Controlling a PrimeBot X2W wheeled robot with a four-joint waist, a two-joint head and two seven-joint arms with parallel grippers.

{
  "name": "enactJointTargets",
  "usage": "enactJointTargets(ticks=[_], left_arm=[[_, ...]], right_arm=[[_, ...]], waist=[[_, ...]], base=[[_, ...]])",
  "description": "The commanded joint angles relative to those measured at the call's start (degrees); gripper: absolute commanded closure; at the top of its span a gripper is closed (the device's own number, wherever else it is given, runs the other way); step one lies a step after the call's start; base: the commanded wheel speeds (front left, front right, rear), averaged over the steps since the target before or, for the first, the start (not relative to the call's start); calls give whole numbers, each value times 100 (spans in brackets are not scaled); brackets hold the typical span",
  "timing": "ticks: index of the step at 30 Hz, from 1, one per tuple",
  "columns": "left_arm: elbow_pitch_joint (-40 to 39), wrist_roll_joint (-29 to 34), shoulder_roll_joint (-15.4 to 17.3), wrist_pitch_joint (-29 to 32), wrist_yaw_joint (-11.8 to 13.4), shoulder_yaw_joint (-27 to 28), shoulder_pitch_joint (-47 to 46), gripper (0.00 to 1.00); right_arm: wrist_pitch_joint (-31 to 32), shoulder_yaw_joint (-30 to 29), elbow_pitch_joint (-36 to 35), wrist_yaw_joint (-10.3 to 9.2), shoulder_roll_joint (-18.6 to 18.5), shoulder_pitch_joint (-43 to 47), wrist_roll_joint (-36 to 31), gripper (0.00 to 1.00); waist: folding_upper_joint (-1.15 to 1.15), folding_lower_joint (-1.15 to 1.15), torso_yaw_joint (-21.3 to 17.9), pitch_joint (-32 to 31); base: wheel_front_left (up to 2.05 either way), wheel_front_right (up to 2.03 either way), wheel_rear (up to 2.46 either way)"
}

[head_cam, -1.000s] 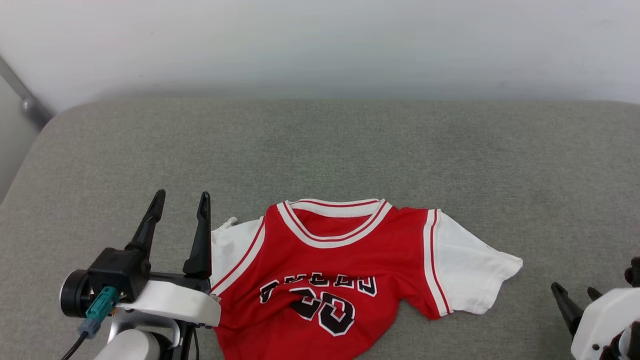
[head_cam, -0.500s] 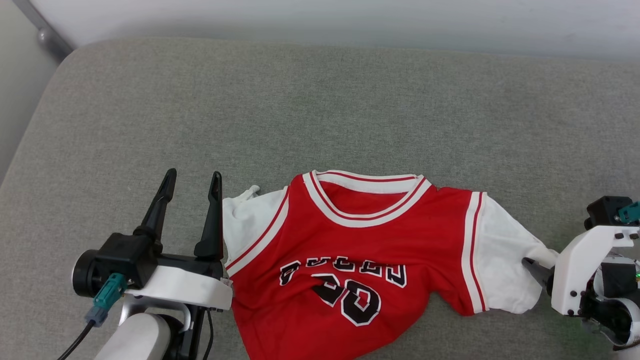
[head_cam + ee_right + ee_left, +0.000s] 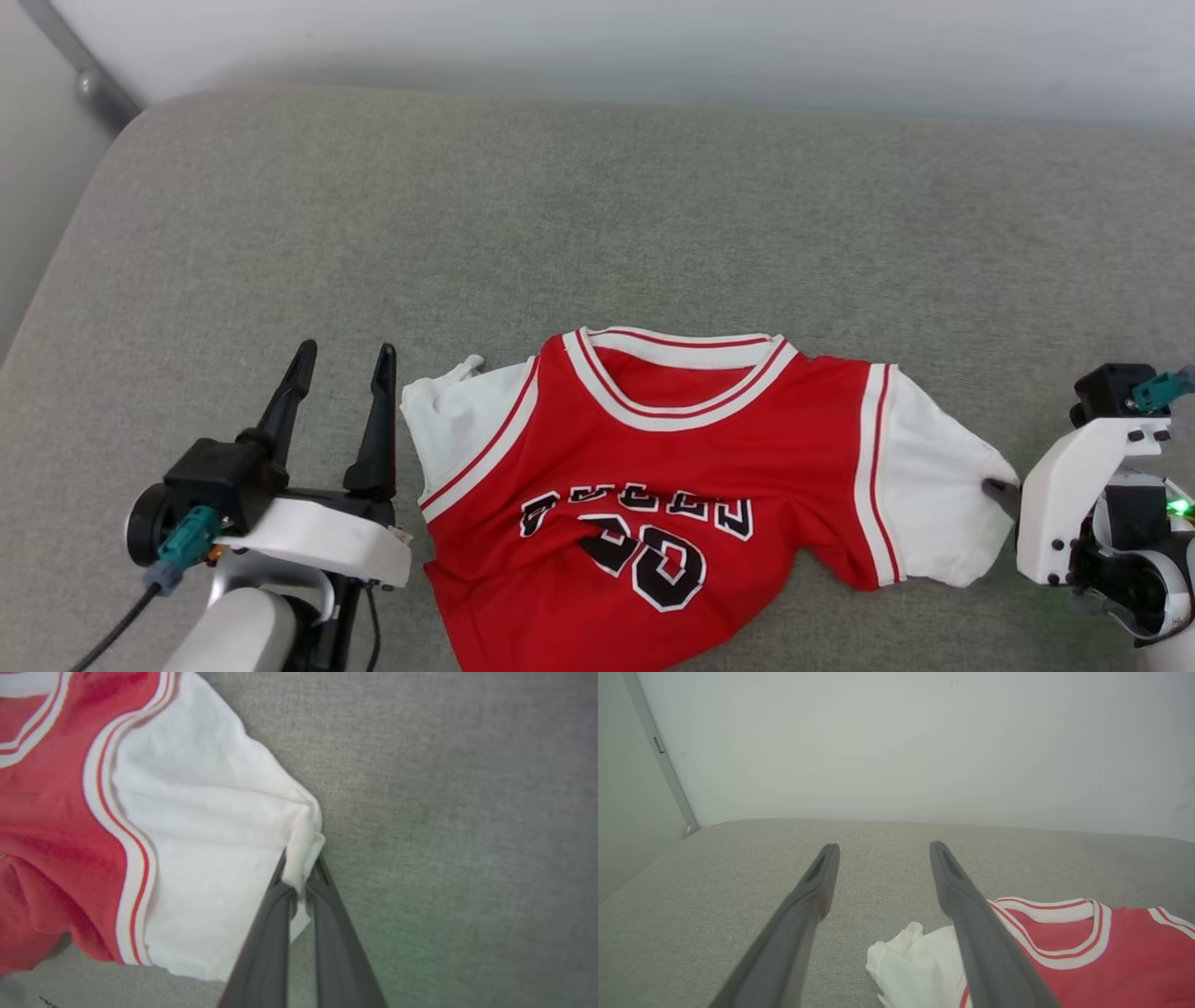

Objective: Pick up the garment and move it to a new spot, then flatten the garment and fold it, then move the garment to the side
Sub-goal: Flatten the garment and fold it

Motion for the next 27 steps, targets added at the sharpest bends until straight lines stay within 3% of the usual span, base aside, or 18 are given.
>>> enactJointTargets(ticks=[1, 11, 19, 27], left_arm=[[52, -91, 66, 45, -84, 41, -32, 0], [576, -605, 644, 1046, -701, 144, -655, 0], [1311, -1235, 1099, 2962, -1504, -280, -1412, 0], [2068, -1794, 1148, 4359, -1807, -811, -1928, 0]], right_arm=[[-160, 5, -89, -2, -60, -17, -6, 100], [-518, -376, -944, -3, -139, 309, -257, 100], [-320, -553, -1546, -2, 26, 541, -341, 100], [-327, -532, -1652, -3, 224, 535, -299, 100]], waist=[[0, 0, -92, -104], [0, 0, -496, -402], [0, 0, -882, -222], [0, 0, -1108, 143]], base=[[0, 0, 0], [0, 0, 0], [0, 0, 0], [0, 0, 0]])
